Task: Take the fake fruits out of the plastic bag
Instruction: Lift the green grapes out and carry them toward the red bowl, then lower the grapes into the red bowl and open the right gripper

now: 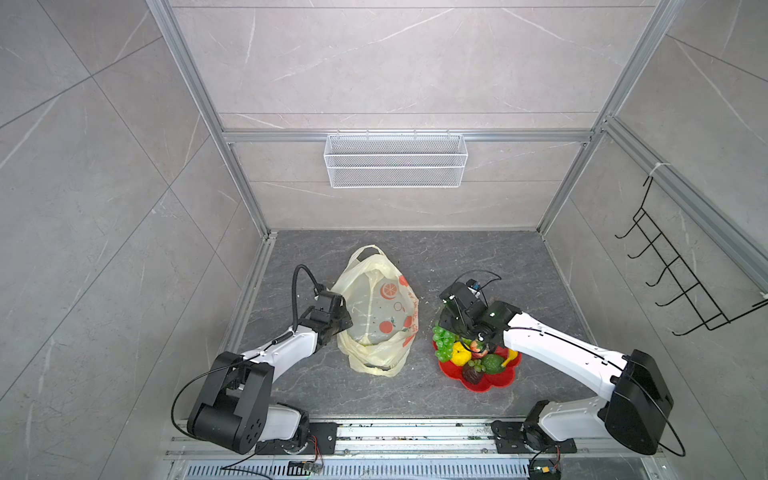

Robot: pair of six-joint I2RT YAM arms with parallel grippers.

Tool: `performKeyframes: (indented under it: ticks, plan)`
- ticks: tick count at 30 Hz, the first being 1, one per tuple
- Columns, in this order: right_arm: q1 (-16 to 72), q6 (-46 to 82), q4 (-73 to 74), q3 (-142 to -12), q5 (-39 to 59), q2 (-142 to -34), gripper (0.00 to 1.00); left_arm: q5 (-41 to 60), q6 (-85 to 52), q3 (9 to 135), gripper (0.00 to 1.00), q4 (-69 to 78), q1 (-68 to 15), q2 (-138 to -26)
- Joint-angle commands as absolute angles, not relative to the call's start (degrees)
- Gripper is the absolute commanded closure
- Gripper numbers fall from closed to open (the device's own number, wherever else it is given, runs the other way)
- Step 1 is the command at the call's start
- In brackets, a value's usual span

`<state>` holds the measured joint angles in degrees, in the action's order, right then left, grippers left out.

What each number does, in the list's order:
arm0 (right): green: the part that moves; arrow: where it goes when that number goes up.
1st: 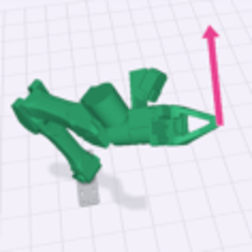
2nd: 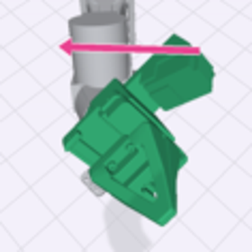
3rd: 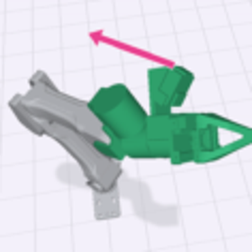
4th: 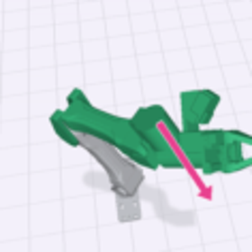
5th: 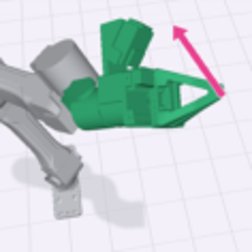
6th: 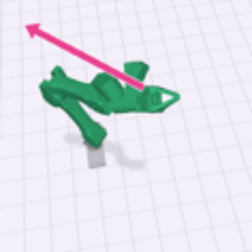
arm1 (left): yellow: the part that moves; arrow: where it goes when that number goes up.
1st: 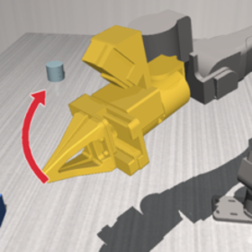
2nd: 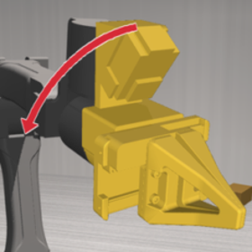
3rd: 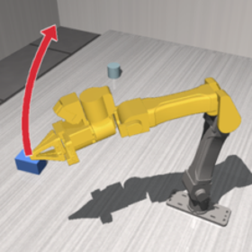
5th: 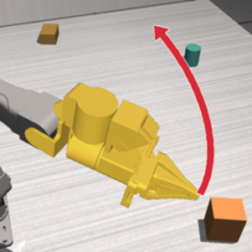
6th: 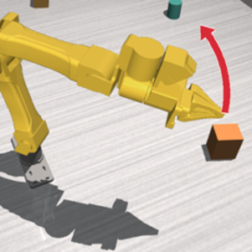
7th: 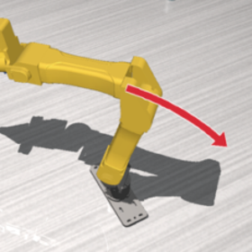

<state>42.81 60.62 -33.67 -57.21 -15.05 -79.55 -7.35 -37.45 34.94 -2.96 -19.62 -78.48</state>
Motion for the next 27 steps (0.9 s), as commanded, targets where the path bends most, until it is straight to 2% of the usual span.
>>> performKeyframes:
  ticks: [1, 17, 27]
  plan:
    - [42.3, 62.3, -34.3, -56.7, -16.9, -81.1, 0.53, -8.0, -36.6, 36.2, 0.94, -2.9, -19.3, -78.5]
    - [39.6, 62.0, -33.7, -57.0, -16.1, -85.3, 0.49, -8.7, -36.2, 36.2, 0.94, -3.3, -19.3, -78.0]
    - [39.2, 62.2, -33.6, -56.8, -16.1, -86.0, 0.4, -8.9, -36.1, 36.1, 0.94, -3.4, -19.3, -77.9]
